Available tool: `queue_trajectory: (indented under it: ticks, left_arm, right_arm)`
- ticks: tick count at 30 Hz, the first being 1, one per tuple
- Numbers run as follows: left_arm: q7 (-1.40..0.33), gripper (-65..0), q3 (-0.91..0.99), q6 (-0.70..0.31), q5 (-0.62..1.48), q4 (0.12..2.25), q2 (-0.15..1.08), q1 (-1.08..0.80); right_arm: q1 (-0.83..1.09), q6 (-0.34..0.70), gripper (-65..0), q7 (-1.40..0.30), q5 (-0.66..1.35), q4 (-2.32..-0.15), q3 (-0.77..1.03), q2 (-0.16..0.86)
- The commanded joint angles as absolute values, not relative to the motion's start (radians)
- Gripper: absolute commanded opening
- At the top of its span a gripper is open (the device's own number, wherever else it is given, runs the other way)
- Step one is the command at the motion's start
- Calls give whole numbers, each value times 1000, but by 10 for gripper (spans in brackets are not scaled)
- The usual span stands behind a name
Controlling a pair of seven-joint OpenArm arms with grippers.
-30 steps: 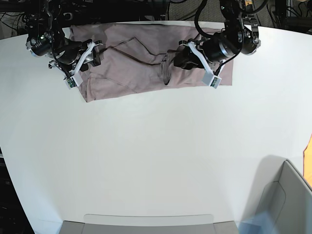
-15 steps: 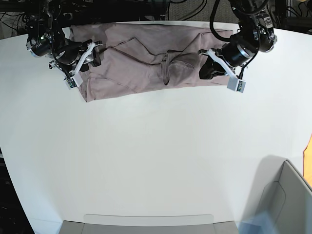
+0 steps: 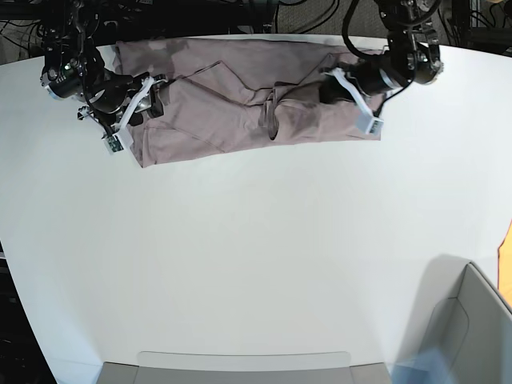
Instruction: Fold the T-shirt properly
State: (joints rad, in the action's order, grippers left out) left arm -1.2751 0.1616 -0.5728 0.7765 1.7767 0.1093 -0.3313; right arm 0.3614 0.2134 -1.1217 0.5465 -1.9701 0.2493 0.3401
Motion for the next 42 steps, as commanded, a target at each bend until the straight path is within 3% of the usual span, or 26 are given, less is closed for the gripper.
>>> queue_trajectory:
  ticks: [1,5,10,15,21,26,31,35,42]
  left_arm:
    - [-1268,-650,110,-581,796,1793,113,-349]
    - [-1242,-650,-44,-581,796,1817,114,-400]
    - [-1222,-650,-67,-581,794,1900,162,-426]
    - [-1221,-650,-64,-578,792,1922,205,-421]
    - [-1219,-650,-25,-576,791,1923,209,-418]
    - [-1221,-650,77,-576,791,1923,209,-392]
    - [-1222,-650,105,-576,789,1923,213,-392]
    - [-1221,-650,108,-578,789,1923,225,-392]
    - [-1221,-650,147,-579,791,1925,225,-394]
  right_arm:
    - [344,216,-386,-1106,559,-1988,255,344]
    - [312,216,-386,-1106,559,-1988,266,311]
    - [298,216,-385,-1106,570,-1988,344,249]
    - [323,216,-386,-1113,797,-1951,469,265]
    - [358,278,-386,-1127,1041,-1713,559,343]
    - [380,392,-386,-1158,1044,-1616,591,340]
    - [380,392,-386,-1148,995,-1572,593,335]
    - [375,392,-386,-1106,880,-1578,585,283]
    - [318,394,-386,-1106,865,-1543,516,223]
